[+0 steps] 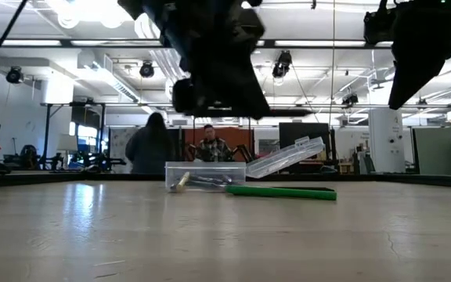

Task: Pick & place school supplies into a supply box
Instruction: Put the black pen into the transparent supply box

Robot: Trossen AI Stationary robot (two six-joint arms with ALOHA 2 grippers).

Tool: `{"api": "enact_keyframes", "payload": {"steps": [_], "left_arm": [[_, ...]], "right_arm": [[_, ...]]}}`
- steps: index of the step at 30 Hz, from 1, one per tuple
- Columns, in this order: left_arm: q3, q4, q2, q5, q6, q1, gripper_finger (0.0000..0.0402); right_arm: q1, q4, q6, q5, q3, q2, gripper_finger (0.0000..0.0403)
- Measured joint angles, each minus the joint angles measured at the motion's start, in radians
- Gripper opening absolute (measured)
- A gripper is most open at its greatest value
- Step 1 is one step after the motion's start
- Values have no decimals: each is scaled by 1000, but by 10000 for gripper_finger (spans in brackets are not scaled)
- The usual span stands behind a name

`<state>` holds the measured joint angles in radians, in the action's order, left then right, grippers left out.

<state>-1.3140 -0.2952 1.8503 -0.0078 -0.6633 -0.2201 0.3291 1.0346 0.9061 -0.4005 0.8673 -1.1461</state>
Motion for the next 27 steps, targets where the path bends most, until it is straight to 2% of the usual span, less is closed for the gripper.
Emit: {"api": "enact_keyframes", "payload": {"steps": [2, 5, 8, 10, 14, 19, 23, 27], "left_arm": [[37, 3, -57, -90, -119, 15, 8], [127, 28, -158, -282, -341, 37, 8], [263, 179, -258, -454, -516, 80, 8], [359, 299, -280, -500, -593, 123, 8], [473, 446, -270, -510, -672, 219, 12], [521, 437, -240, -484, -694, 314, 45], [509, 450, -247, -390, -706, 334, 78], [494, 439, -254, -387, -672, 319, 102]], "right_arm": [[0, 0, 1, -14, 0, 0, 166], [0, -1, 15, -28, 0, 0, 166], [0, -1, 53, -69, 0, 0, 166], [0, -2, 84, -94, 0, 0, 166], [0, -19, 120, -126, 0, 0, 166], [0, -47, 115, -117, 0, 0, 166], [0, -46, 118, -87, 0, 0, 166], [0, -46, 87, -42, -1, 0, 166]]}}
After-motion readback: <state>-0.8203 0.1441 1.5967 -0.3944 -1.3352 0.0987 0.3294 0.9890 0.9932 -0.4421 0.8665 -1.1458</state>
